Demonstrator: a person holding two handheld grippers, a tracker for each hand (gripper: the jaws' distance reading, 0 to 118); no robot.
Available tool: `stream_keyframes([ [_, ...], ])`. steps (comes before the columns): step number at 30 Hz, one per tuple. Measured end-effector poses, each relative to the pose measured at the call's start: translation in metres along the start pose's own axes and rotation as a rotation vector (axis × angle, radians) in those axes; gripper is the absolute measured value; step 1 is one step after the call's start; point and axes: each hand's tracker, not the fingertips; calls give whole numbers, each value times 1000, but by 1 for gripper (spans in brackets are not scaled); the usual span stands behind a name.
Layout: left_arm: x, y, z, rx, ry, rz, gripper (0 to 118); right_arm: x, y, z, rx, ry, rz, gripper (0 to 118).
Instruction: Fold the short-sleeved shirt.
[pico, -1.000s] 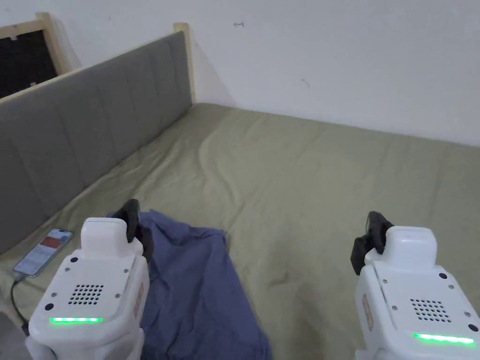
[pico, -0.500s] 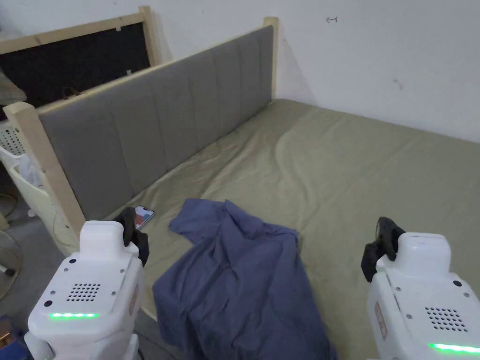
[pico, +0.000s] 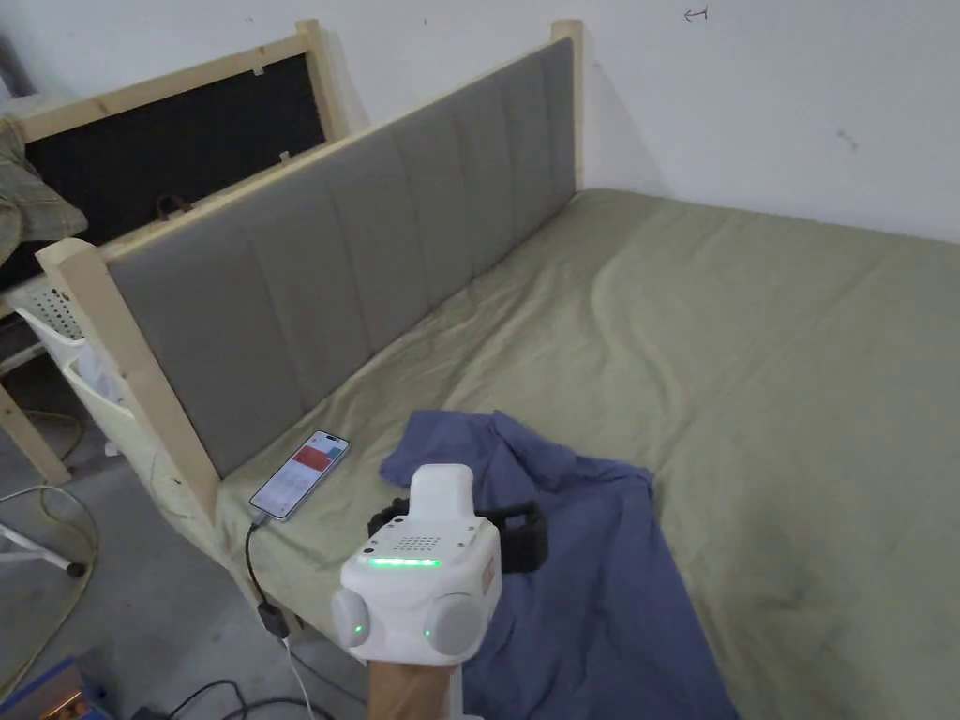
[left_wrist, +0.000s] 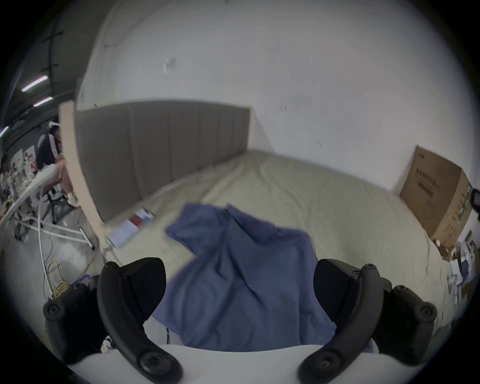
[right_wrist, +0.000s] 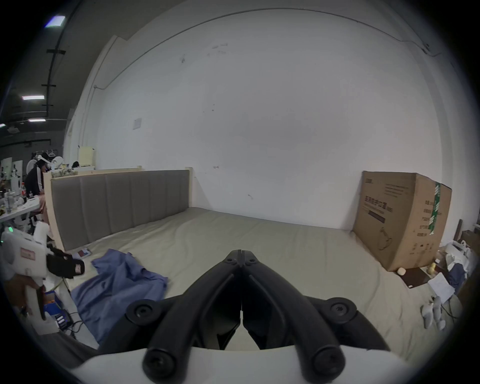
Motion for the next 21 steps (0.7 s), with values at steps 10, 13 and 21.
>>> stream_keyframes([
  [10,49,-51,-92,-384,16,-33,51,50,-16,6,-64,-120,-9,0],
  [13,58,-57,-88,-331,52,-89,28,63,-22,9,-80,-150,-14,0],
  [21,40,-32,-49,-284,-87,87,7,88,-27,22,-89,-191,-63,0],
])
